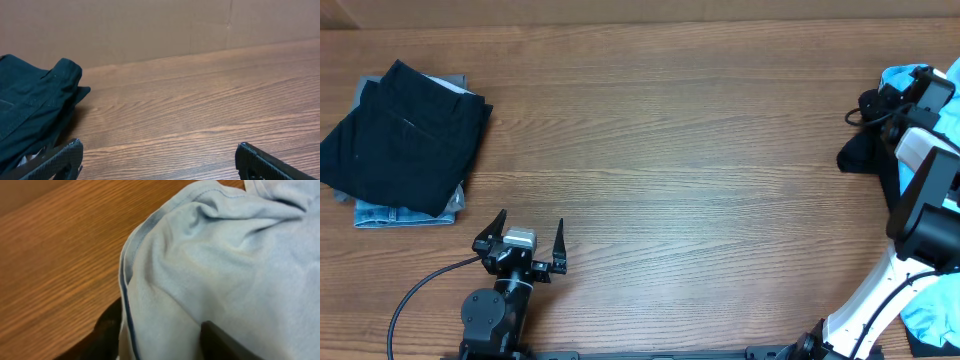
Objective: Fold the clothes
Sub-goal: 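Grasp the light-blue shirt edge with the right gripper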
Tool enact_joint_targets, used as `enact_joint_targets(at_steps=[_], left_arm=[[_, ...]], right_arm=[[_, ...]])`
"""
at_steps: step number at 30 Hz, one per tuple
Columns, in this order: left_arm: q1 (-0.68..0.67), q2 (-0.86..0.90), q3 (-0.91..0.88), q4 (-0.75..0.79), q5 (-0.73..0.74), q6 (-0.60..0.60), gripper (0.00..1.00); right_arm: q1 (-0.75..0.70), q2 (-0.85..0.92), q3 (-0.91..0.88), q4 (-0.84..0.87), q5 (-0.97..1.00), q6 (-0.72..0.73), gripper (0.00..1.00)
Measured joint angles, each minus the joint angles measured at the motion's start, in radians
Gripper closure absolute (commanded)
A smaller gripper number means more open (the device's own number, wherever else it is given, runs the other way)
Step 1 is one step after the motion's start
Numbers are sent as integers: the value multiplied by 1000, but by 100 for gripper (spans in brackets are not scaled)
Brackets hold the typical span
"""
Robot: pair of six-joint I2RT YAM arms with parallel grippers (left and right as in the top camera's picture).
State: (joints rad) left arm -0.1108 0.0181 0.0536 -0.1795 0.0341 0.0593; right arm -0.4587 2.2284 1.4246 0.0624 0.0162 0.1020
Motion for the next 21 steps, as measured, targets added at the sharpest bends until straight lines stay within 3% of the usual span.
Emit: enact_joint_targets(at_steps=[5,10,17,21], left_arm=[[0,0,0,0,0,0,0],[0,0,0,0,0,0,0],[0,0,0,0,0,0,0],[0,0,0,0,0,0,0]], right_arm=[[-5,0,0,-10,4,1,64],[-6,0,0,-14,14,2,65],[-6,0,0,-24,15,1,95],[-6,0,0,-28,17,2,96]])
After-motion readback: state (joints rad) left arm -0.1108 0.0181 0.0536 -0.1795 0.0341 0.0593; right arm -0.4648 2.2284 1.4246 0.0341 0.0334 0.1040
